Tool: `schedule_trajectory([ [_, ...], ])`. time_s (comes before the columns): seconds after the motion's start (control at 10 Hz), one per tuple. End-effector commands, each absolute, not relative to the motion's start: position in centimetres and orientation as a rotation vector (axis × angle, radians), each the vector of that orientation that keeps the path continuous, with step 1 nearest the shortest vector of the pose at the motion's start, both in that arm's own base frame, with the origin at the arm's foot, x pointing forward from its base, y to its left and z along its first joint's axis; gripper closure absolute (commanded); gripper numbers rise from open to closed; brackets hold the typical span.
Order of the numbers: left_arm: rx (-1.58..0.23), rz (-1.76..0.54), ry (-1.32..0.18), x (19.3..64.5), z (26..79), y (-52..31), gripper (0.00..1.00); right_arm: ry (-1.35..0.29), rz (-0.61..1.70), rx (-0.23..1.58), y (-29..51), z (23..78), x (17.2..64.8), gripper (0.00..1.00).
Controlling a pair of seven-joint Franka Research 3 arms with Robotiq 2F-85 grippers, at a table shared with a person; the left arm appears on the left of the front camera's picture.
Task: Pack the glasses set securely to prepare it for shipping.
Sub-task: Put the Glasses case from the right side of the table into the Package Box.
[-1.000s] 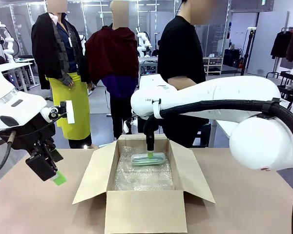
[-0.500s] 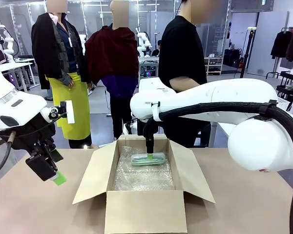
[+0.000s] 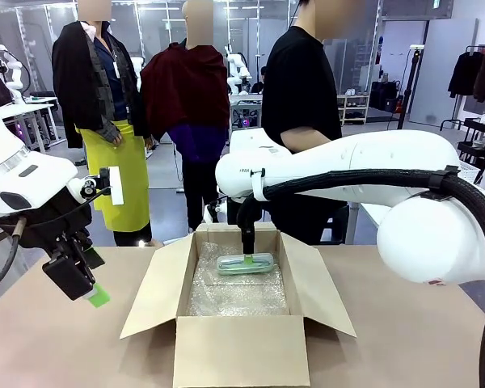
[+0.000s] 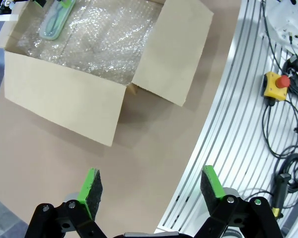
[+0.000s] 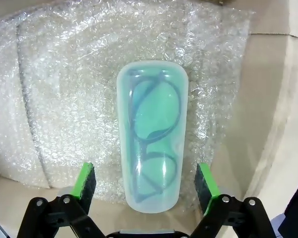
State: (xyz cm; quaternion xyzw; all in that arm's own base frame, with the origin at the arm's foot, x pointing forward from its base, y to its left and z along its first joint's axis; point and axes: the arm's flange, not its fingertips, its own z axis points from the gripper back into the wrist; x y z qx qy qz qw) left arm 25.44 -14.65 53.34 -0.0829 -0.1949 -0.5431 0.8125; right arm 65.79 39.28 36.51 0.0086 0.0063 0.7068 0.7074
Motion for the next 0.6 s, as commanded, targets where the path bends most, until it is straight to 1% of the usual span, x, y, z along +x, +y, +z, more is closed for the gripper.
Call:
schedule_trajectory([
  [0.0,-0.177,-1.160,-0.416,25.4,53.3,-14.6,0.00,-0.010,1.528,0.034,39.0,38.5,64.9,0.00],
  [0.1,-0.211,-1.086,-0.429,26.1,53.8,-14.6,0.00,-0.023,1.458,0.047,38.1,40.7,63.3,0.00],
  [0.3,-0.416,-0.966,-0.424,26.9,55.0,-13.9,0.00,-0.111,1.310,0.128,34.0,45.4,59.9,0.00],
  [0.5,-0.436,-0.935,-0.456,26.8,55.9,-13.3,0.00,-0.160,1.234,0.101,29.6,49.0,56.5,0.00],
])
